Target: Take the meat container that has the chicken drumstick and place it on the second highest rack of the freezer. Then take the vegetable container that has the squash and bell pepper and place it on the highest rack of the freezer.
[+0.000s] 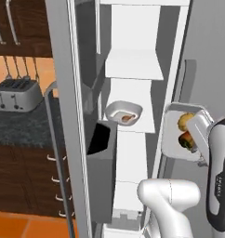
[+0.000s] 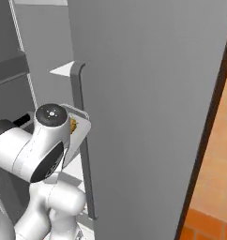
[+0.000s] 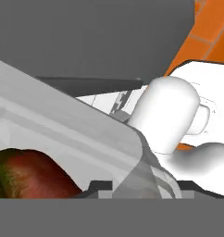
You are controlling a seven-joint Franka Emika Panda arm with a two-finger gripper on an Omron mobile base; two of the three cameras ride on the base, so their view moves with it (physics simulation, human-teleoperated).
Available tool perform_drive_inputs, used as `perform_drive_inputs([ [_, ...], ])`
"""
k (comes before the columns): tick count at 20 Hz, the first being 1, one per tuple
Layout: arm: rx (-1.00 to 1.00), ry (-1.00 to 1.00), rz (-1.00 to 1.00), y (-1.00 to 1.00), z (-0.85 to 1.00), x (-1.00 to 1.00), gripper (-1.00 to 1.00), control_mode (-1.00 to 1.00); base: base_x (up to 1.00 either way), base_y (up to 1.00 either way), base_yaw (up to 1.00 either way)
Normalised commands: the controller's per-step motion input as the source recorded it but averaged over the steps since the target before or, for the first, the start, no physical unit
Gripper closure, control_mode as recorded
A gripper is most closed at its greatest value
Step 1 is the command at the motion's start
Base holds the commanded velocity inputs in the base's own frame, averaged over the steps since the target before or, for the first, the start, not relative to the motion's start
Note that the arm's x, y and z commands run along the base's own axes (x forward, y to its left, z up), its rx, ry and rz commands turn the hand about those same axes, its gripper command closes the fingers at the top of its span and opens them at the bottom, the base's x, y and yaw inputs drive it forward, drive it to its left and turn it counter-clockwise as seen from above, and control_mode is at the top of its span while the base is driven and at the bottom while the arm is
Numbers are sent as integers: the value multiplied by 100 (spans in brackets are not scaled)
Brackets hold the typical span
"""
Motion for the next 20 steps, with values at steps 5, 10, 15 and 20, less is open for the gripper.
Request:
perform_drive_inputs([
  [5,0,0,0,0,0,0,100,100,28,-8,65],
  [10,0,0,0,0,0,0,100,100,10,-2,60],
  [15,0,0,0,0,0,0,100,100,3,0,55],
  [20,0,0,0,0,0,0,100,100,41,0,18],
])
